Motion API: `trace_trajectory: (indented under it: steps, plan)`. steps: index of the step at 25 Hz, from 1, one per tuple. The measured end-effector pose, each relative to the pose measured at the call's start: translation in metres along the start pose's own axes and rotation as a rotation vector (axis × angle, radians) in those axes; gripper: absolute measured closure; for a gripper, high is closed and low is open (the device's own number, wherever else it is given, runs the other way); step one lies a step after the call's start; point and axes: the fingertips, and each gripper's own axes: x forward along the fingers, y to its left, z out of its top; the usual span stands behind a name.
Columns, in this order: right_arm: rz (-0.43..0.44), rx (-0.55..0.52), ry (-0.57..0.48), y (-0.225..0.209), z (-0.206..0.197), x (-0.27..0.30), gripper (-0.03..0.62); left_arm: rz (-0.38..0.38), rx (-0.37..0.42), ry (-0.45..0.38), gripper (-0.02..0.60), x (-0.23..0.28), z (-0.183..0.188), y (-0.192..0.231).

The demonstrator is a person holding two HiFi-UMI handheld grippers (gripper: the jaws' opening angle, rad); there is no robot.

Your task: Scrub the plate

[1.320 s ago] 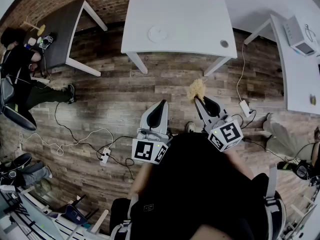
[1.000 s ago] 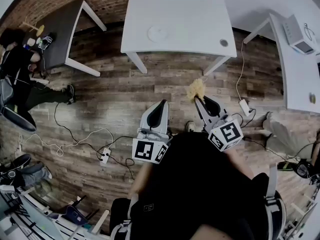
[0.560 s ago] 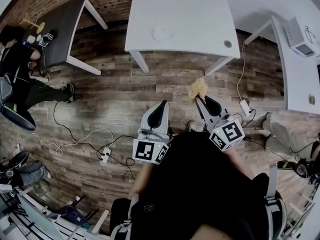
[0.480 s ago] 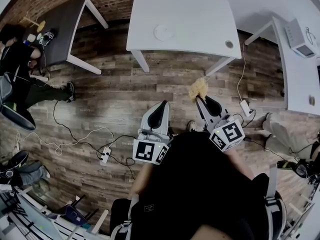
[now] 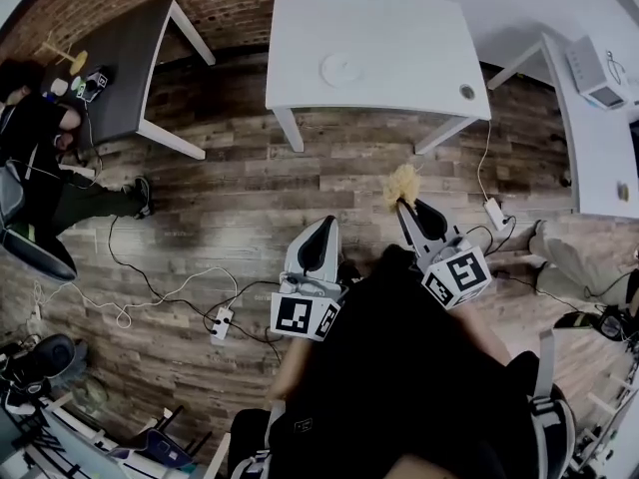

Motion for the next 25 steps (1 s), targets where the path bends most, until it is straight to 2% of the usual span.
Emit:
trace_trajectory:
  steps: [11,18,25]
  plan:
    - [-0.011,0.009,0.007,-0.014,0.002,0.033,0.549,0.005,-0.01,-0.005,0.58,0.029,0.013,0.036]
    - [0.029,0.06,-0.027,-0.048,0.018,0.091,0.549,0.015,-0.001,0.029,0.58,0.086,0.026,0.055]
    - [0.045,0.085,-0.048,-0.101,0.039,0.138,0.549,0.011,0.0,0.066,0.58,0.16,0.04,0.076]
